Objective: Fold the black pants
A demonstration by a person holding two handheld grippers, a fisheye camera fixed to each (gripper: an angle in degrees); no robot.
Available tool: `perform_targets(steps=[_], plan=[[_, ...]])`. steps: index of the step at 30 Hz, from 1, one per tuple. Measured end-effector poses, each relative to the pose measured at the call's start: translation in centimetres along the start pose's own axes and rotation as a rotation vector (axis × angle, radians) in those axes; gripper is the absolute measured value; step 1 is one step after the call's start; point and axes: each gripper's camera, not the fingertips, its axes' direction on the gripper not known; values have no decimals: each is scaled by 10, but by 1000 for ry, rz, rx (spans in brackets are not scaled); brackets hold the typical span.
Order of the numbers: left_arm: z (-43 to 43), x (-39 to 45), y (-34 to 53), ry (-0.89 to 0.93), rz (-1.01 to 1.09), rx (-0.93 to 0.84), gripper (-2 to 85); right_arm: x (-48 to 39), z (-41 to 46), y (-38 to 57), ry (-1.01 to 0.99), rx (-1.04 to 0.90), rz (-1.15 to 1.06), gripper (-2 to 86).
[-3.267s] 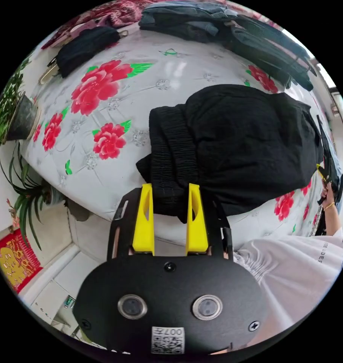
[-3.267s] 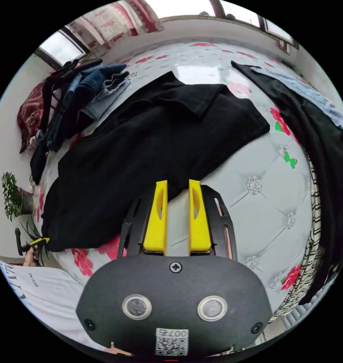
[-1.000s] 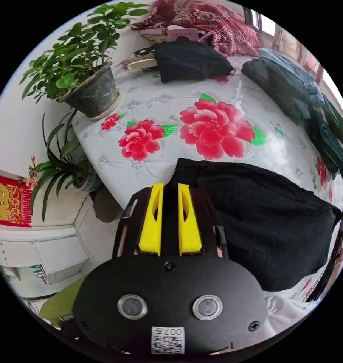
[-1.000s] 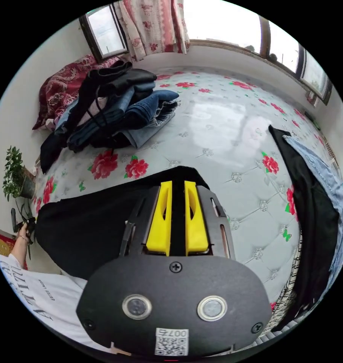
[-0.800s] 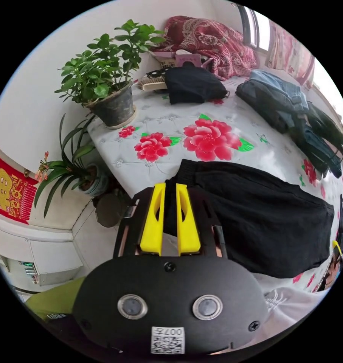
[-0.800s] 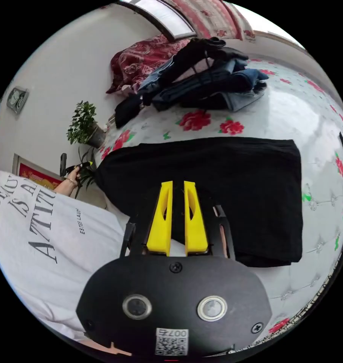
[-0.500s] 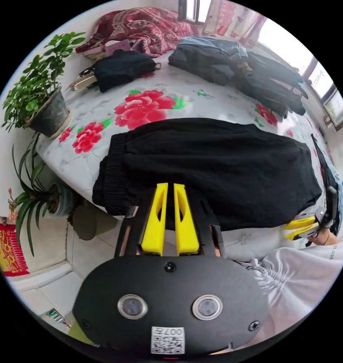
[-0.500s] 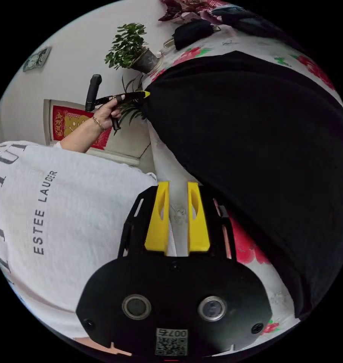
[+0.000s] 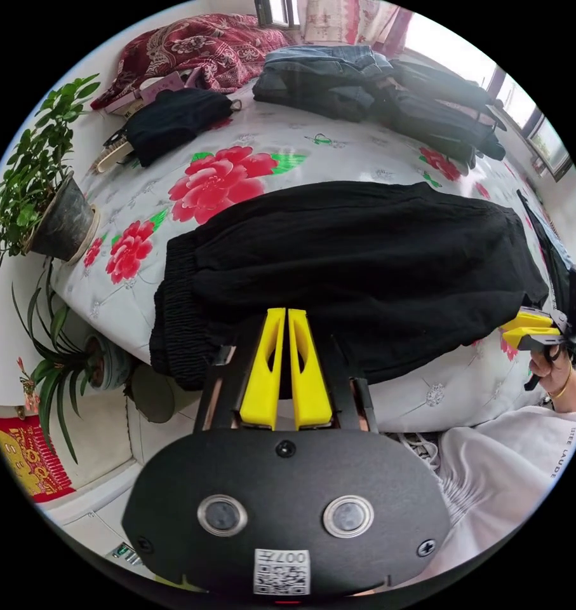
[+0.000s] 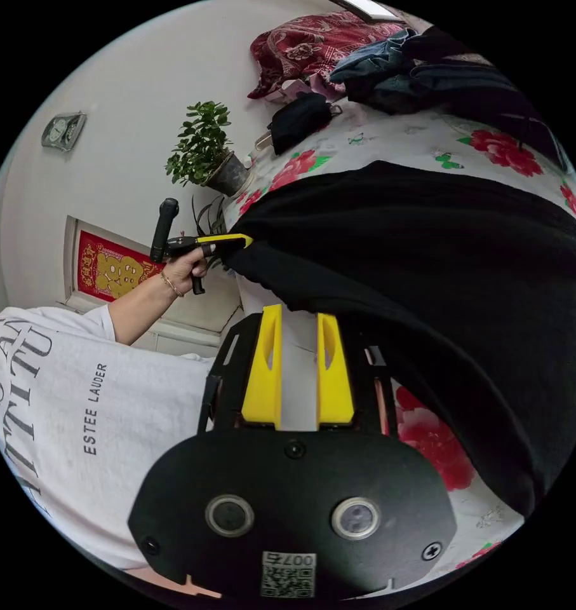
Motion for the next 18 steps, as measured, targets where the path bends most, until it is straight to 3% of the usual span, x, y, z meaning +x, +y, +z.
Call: perform_targets(steps=[4,6,10,14,18], plan=[[2,-7,0,19,31,6,-9,-18,24,-4,82,-26,-28,61],[4,-13,-3,29,55,0,-9,-27,28,-11,220,16,-55,71],[9,-18,-9,34,91,-15,-9,-38,43,-26,206,10,-90,73],[13,-22,-12,32,120,-18,-10,-48,64,-31,388,-18,-78,29],[15,-29,-11,61,173,-13,-10,-58,29,-16,293,38,-103,5]])
